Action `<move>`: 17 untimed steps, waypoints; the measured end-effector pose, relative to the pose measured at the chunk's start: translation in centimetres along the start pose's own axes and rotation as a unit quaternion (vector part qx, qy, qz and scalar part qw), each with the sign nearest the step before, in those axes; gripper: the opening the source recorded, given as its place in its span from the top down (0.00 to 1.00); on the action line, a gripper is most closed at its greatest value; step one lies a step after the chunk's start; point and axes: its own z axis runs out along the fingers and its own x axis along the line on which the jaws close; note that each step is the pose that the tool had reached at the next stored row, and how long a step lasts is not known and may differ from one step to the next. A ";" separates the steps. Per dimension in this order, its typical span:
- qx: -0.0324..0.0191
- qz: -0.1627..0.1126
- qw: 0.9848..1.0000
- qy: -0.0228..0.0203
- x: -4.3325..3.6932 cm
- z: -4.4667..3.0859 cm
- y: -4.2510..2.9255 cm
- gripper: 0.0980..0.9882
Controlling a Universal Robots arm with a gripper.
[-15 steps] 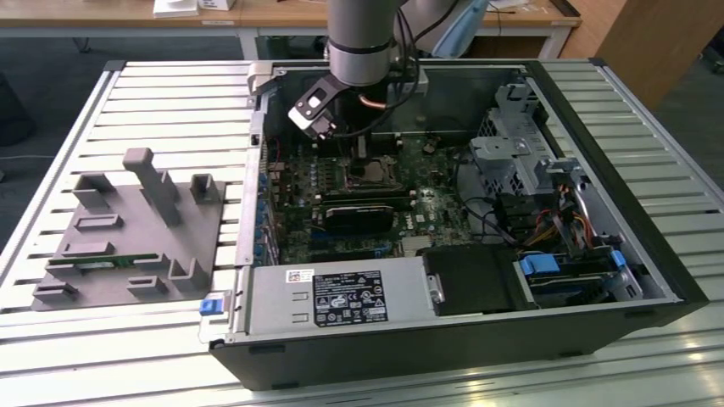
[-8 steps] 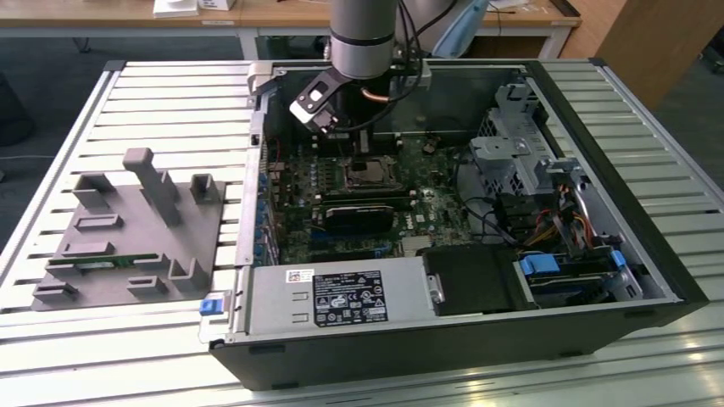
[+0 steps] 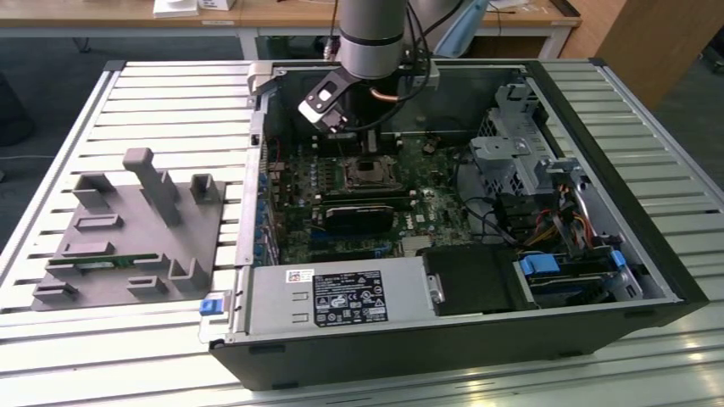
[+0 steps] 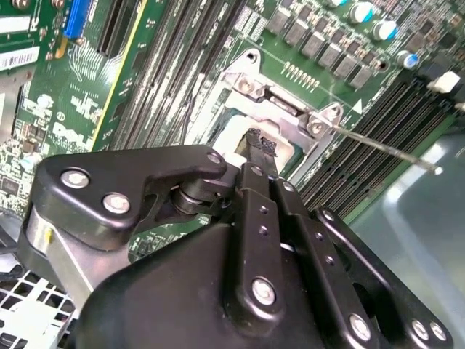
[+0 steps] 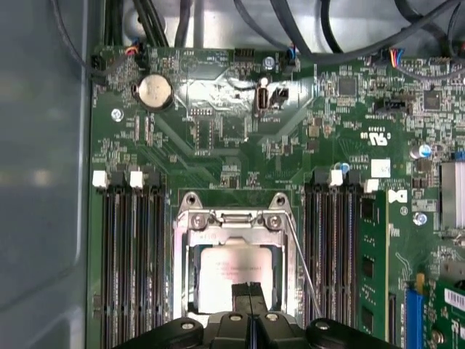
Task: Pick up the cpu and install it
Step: 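Close the cpu cover, then install the first cpu locking lever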
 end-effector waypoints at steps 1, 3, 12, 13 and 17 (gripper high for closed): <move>0.000 0.000 1.000 0.000 0.00 0.00 0.13 0.99; 0.000 0.000 1.000 0.000 0.00 0.01 0.29 0.99; 0.000 0.000 1.000 0.000 0.00 -0.08 0.51 0.99; 0.000 0.000 1.000 0.000 0.00 -0.10 0.51 0.99; 0.000 0.000 1.000 0.000 0.00 -0.22 0.52 0.99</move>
